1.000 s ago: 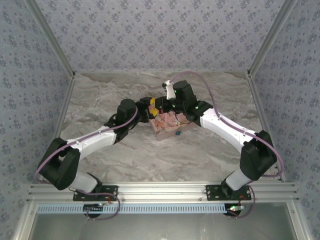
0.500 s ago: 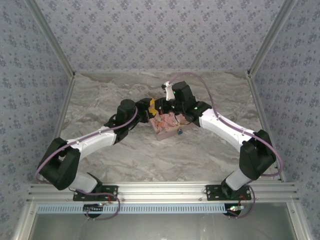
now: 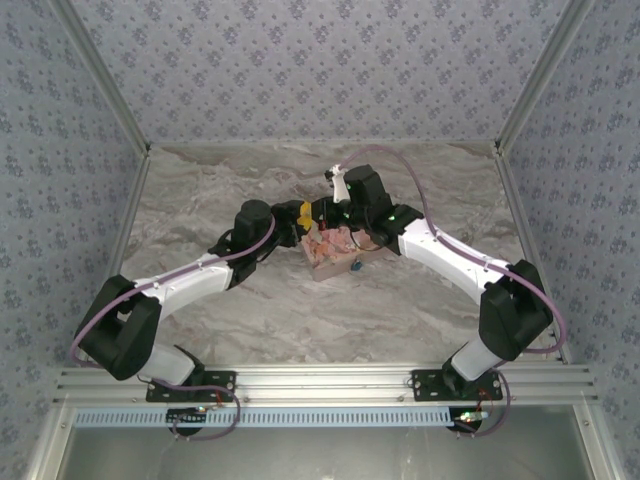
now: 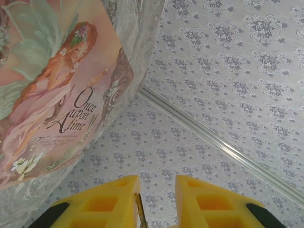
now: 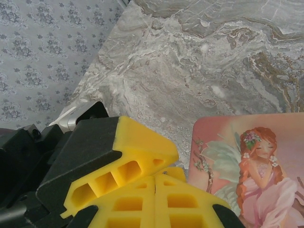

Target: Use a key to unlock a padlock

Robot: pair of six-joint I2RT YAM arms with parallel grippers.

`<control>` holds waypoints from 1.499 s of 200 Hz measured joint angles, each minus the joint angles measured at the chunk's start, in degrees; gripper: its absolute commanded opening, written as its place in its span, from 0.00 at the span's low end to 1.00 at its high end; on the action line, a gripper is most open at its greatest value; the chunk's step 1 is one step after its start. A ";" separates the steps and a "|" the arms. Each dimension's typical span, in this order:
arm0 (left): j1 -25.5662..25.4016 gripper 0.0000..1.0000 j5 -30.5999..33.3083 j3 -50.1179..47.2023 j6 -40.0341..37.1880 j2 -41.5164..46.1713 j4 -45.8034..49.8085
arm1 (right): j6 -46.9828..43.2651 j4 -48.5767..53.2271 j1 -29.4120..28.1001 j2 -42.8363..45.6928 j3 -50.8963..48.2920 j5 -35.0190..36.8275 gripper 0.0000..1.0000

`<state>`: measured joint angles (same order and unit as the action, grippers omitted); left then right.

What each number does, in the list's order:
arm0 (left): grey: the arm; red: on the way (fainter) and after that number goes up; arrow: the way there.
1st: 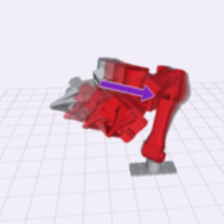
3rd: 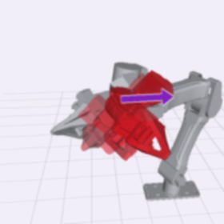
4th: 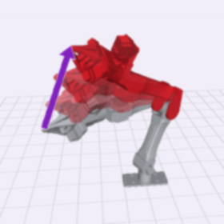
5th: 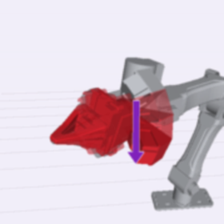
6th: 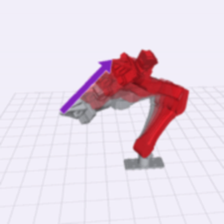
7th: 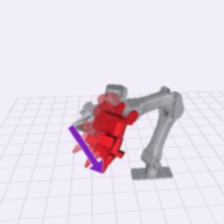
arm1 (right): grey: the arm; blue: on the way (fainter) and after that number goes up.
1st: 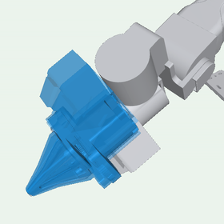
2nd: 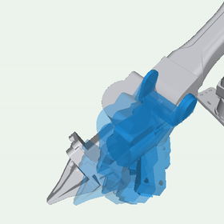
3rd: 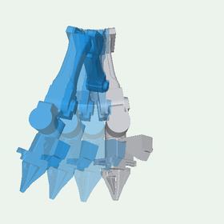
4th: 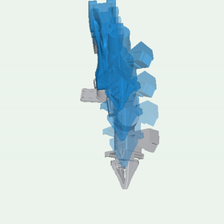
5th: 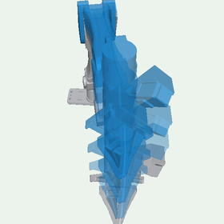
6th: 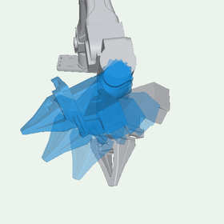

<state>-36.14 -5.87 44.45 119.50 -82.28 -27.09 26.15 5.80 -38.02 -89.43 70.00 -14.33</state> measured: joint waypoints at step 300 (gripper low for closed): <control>0.42 0.00 -0.07 -0.52 0.15 -0.02 0.24 | 1.62 -0.52 0.70 1.46 -2.03 0.04 0.04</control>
<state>-35.73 -5.93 43.92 119.66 -82.30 -26.85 27.77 5.28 -37.32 -87.96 67.96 -14.28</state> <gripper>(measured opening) 0.044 0.054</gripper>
